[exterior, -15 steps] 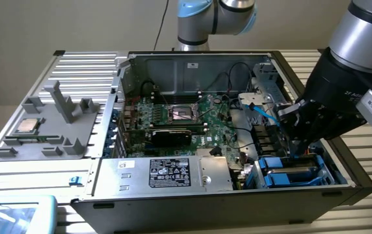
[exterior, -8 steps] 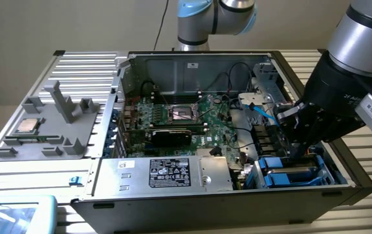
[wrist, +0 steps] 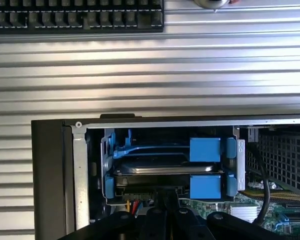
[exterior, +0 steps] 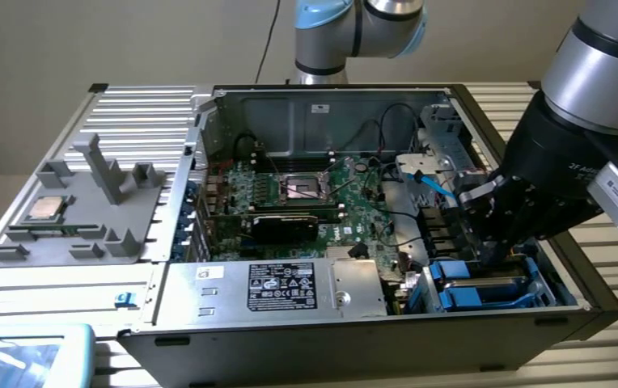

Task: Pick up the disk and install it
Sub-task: 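Insert the second disk wire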

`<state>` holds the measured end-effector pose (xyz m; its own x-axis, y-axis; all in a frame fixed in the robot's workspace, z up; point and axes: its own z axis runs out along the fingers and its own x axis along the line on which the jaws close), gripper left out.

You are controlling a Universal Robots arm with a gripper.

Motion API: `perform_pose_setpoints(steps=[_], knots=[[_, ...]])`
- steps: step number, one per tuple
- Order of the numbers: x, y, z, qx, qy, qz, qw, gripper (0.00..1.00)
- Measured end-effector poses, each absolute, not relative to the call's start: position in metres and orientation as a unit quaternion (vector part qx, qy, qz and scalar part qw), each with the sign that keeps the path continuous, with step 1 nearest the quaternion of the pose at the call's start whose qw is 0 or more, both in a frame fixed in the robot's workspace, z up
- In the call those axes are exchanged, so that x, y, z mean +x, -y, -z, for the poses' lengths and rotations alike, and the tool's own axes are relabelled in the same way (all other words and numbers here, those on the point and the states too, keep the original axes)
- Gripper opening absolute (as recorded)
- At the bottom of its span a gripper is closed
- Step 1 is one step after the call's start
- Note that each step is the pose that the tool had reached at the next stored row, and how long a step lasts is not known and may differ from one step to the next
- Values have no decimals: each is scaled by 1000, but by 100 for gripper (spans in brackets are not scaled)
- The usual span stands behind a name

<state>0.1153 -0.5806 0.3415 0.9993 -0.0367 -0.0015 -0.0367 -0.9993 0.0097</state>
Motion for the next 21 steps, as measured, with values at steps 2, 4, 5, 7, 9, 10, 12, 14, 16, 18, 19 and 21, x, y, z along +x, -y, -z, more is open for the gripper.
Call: perform_pose_setpoints(steps=[2,4,5,7,9,10,12,14,16,18,19,21], knots=[[115,581,-341,1000,18,1,5,11],[115,581,-340,1000,18,1,5,11],[115,581,-340,1000,18,1,5,11],[115,581,-340,1000,18,1,5,11],[115,581,-343,1000,18,1,5,11],[115,581,-346,1000,18,1,5,11],[117,581,-349,1000,18,1,5,11],[119,581,-349,1000,18,1,5,11],[123,581,-349,1000,18,1,5,11],[127,581,-349,1000,18,1,5,11],[129,581,-349,1000,18,1,5,11],[129,581,-348,1000,18,1,5,11]])
